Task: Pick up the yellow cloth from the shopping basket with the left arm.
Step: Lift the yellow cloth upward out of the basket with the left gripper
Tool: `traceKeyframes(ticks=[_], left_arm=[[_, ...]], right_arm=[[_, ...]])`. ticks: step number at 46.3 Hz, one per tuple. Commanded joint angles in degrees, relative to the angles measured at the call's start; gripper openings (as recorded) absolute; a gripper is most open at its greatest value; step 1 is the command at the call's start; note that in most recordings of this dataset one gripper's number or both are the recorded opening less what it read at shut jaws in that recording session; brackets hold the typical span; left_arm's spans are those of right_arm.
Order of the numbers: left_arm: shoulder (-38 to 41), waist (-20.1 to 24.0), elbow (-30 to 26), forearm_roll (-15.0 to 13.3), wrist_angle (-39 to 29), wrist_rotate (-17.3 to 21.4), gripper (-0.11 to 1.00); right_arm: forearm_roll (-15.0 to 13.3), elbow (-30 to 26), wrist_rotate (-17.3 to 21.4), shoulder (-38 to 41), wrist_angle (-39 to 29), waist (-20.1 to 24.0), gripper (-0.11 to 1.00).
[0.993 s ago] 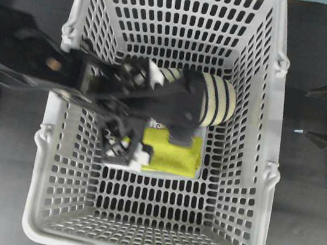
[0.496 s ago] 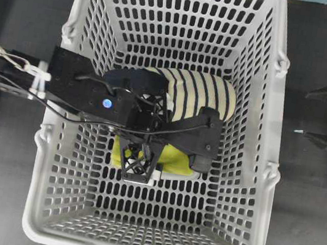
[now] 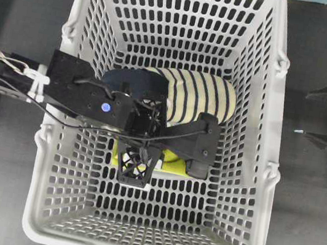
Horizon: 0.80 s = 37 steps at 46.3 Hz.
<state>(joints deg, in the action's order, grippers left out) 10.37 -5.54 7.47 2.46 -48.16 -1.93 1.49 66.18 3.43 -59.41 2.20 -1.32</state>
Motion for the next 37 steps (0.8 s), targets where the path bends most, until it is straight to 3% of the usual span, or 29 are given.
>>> traceKeyframes(ticks=[1,10,19,23,37], left_arm=[[-2.72,0.09,-3.25,0.09,-2.11,0.0,0.15],[-4.13,-0.26,-13.01,0.09,-13.1,-0.09,0.15],[-3.69,-0.35,-29.0,0.18,-27.42,-0.09,0.15],[-3.08,-0.26,-33.66,0.18,-31.2,0.0,0.15],[-2.2,-0.09,-35.51,0.18,-32.61,0.0,0.15]], right_arm=[[0.09,-0.53,0.18,0.35,0.26,-0.09,0.76],[0.09,-0.53,0.18,0.26,0.26,-0.09,0.76],[0.09,-0.53,0.18,-0.18,0.18,-0.09,0.76],[0.09,-0.44,0.18,-0.53,0.09,-0.09,0.76],[0.09,-0.18,0.18,-1.14,0.09,-0.09,0.76]])
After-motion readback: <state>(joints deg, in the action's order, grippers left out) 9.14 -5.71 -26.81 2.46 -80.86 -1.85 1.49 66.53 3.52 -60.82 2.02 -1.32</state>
